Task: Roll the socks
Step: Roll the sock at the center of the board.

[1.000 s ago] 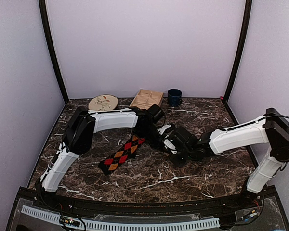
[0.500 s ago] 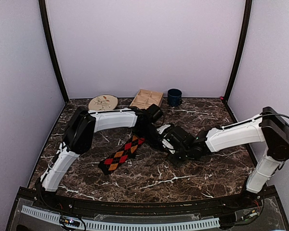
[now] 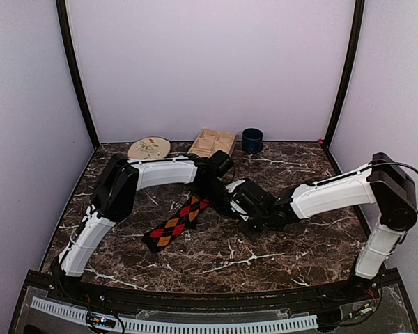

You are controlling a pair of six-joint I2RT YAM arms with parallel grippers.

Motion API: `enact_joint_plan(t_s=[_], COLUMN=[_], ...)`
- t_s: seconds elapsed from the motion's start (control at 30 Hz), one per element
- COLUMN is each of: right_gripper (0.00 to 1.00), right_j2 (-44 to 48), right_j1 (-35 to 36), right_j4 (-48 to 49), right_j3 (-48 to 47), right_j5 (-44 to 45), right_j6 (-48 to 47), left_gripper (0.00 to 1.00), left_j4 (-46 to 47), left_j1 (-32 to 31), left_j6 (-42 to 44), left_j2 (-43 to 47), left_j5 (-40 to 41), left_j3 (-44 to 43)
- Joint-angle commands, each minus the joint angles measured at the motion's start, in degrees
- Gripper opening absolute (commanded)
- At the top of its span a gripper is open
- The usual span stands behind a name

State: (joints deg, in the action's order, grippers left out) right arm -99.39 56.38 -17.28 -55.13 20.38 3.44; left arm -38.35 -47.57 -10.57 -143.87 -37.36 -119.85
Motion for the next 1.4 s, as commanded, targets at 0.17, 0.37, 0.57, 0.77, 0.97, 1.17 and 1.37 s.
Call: enact_joint_plan(t_s=[0.17, 0.37, 0.57, 0.77, 0.97, 1.17, 1.37], right_gripper=[0.42, 0.44, 0.44, 0.44, 0.43, 0.41, 0.41], right_j2=[3.68, 10.67, 12.40, 16.26, 18.20, 15.71, 11.48], right_j1=[-2.43, -3.69, -3.74, -2.59, -0.09, 1.34, 1.45], right_j4=[-4.27, -1.48, -2.38, -1.91, -2.82, -1.24, 0.75], right_j3=[3.89, 4.76, 6.16, 8.29, 10.62, 11.63, 9.85], right_j5=[-2.02, -2.94, -3.76, -1.99, -1.32, -0.90, 0.62], right_j6=[3.79, 4.00, 4.45, 5.68, 7.94, 8.07, 6.27], left_gripper=[0.33, 0.33, 0.33, 0.33, 0.32, 0.31, 0.31], left_j4=[-7.94, -8.06, -7.81, -7.77, -7.72, -8.12, -8.25], left_j1=[-0.15, -0.07, -0.07, -0.07, -0.07, -0.07, -0.07], left_j6=[-0.11, -0.41, -1.35, -1.90, -2.45, -2.78, -2.97], left_j2=[-4.44, -4.27, -4.27, -4.68, -5.09, -5.21, -5.43], left_j5=[5.61, 6.43, 5.90, 5.88, 5.48, 5.08, 4.46], left_j3=[2.15, 2.84, 2.73, 1.32, 1.00, 0.54, 0.50])
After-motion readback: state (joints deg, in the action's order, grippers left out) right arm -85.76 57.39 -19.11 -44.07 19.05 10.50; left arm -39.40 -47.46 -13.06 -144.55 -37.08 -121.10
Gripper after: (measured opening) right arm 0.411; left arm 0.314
